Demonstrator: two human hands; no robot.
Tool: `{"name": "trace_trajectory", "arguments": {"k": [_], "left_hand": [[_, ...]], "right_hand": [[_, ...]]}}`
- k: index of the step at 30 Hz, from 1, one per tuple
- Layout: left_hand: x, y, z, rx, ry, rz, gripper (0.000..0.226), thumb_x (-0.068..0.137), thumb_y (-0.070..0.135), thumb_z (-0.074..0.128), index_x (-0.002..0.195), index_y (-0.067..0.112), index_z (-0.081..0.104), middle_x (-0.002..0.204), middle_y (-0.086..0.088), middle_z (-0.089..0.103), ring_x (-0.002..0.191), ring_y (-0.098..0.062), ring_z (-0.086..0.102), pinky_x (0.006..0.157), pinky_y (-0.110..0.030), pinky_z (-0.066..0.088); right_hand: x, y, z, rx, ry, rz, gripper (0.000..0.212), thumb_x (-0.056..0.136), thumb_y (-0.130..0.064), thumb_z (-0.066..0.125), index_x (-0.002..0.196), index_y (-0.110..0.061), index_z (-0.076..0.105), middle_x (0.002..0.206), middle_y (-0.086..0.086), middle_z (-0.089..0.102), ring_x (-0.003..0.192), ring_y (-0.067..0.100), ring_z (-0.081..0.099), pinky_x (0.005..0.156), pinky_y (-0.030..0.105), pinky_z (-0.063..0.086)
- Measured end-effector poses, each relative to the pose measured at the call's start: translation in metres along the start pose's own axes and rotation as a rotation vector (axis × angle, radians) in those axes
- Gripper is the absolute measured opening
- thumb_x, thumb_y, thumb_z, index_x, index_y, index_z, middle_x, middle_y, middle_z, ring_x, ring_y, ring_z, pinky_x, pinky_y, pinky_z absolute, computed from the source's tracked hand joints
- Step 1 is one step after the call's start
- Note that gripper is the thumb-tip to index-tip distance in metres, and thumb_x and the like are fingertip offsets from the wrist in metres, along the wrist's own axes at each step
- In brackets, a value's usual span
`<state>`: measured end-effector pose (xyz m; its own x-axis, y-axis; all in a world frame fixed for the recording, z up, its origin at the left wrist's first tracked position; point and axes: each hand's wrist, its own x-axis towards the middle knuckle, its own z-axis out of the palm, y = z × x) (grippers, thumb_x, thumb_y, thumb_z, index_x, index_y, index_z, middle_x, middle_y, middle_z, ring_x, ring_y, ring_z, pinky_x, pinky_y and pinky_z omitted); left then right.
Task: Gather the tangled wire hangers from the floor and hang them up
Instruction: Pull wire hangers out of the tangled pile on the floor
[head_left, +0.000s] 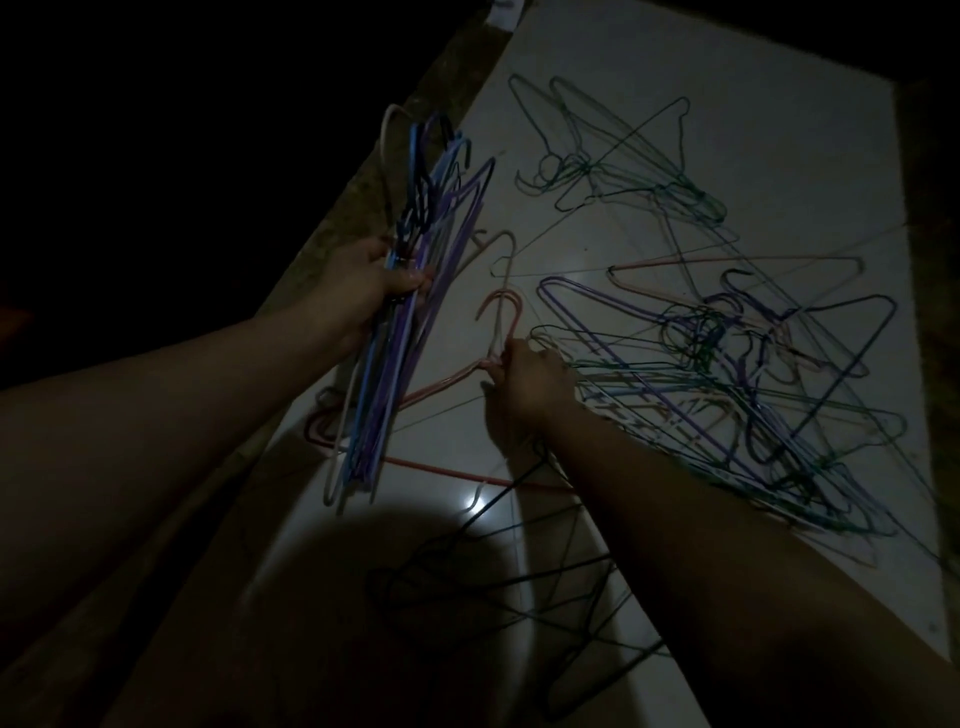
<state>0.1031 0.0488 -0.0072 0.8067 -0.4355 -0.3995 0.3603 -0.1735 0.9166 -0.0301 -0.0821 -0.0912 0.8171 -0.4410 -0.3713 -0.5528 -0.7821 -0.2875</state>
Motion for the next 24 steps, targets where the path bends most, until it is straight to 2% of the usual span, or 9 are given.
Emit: {"name": "trace_trajectory", "arguments": {"k": [3,6,10,12,15,19,20,22,24], "left_hand": [[0.004,-0.003,-0.006,-0.024,-0.012,0.000,0.020,0.086,-0.014,0.050,0.092,0.004,0.056,0.082,-0.007,0.063,0.057,-0.003,0.065,0.054,-0.017,0.053],[0.006,-0.005,-0.010,-0.036,-0.003,0.008,0.022,0.086,-0.014,0.051,0.090,0.007,0.056,0.080,-0.005,0.065,0.059,-0.003,0.065,0.057,-0.017,0.054],[0.008,-0.005,-0.015,-0.048,-0.016,0.008,0.022,0.086,-0.013,0.050,0.085,0.007,0.057,0.058,0.006,0.069,0.056,-0.005,0.065,0.056,-0.018,0.055],[0.008,-0.003,-0.016,-0.059,-0.012,0.012,0.021,0.086,-0.013,0.050,0.087,0.007,0.057,0.062,0.005,0.069,0.058,-0.004,0.066,0.056,-0.018,0.054],[0.007,-0.001,-0.018,-0.046,-0.004,0.020,0.023,0.087,-0.013,0.050,0.088,0.010,0.056,0.071,0.003,0.068,0.061,-0.003,0.066,0.059,-0.017,0.054],[0.005,0.002,-0.019,-0.015,0.015,0.036,0.029,0.087,-0.010,0.052,0.080,0.018,0.055,0.072,0.004,0.068,0.068,-0.007,0.065,0.066,-0.019,0.055],[0.004,0.003,-0.018,-0.014,0.020,0.042,0.027,0.087,-0.010,0.052,0.081,0.016,0.056,0.076,0.003,0.066,0.068,-0.006,0.065,0.067,-0.018,0.055],[0.004,0.004,-0.019,-0.002,0.013,0.051,0.021,0.087,-0.010,0.052,0.099,0.007,0.058,0.085,-0.001,0.066,0.068,-0.003,0.066,0.067,-0.016,0.054],[0.003,0.006,-0.020,0.018,0.011,0.054,0.035,0.088,-0.008,0.052,0.121,-0.002,0.051,0.101,-0.009,0.065,0.071,-0.002,0.067,0.068,-0.016,0.055]], "right_hand": [[0.009,0.001,0.011,-0.024,0.031,0.121,0.033,0.093,-0.035,0.053,0.119,-0.015,0.050,0.122,0.012,0.056,0.119,0.030,0.045,0.100,0.042,0.029],[0.012,0.001,0.017,-0.140,0.037,0.151,0.031,0.087,-0.035,0.060,0.111,-0.017,0.056,0.112,0.009,0.062,0.110,0.028,0.053,0.100,0.041,0.028],[0.013,-0.001,0.016,-0.255,0.078,0.112,0.032,0.083,-0.028,0.062,0.112,-0.015,0.058,0.119,0.011,0.059,0.117,0.030,0.047,0.100,0.040,0.028],[0.013,-0.004,0.011,-0.275,0.120,0.100,0.032,0.082,-0.023,0.062,0.112,-0.011,0.057,0.120,0.012,0.057,0.116,0.030,0.047,0.099,0.039,0.029],[0.011,-0.008,0.008,-0.257,0.140,0.041,0.030,0.083,-0.014,0.056,0.111,-0.006,0.052,0.103,0.010,0.065,0.098,0.028,0.059,0.099,0.039,0.028],[0.013,-0.014,0.008,-0.187,0.090,-0.121,0.031,0.087,-0.021,0.056,0.115,-0.008,0.048,0.100,0.008,0.066,0.094,0.028,0.062,0.098,0.041,0.031],[0.013,-0.015,0.008,-0.155,0.053,-0.162,0.034,0.088,-0.022,0.056,0.118,-0.008,0.047,0.104,0.009,0.065,0.096,0.028,0.061,0.096,0.039,0.034],[0.013,-0.019,0.008,-0.078,-0.041,-0.228,0.039,0.089,-0.023,0.057,0.124,-0.010,0.047,0.112,0.012,0.063,0.100,0.030,0.061,0.086,0.034,0.041],[0.012,-0.024,0.005,0.027,-0.097,-0.276,0.041,0.091,-0.024,0.056,0.128,-0.011,0.046,0.114,0.015,0.063,0.100,0.031,0.060,0.076,0.031,0.043]]}}
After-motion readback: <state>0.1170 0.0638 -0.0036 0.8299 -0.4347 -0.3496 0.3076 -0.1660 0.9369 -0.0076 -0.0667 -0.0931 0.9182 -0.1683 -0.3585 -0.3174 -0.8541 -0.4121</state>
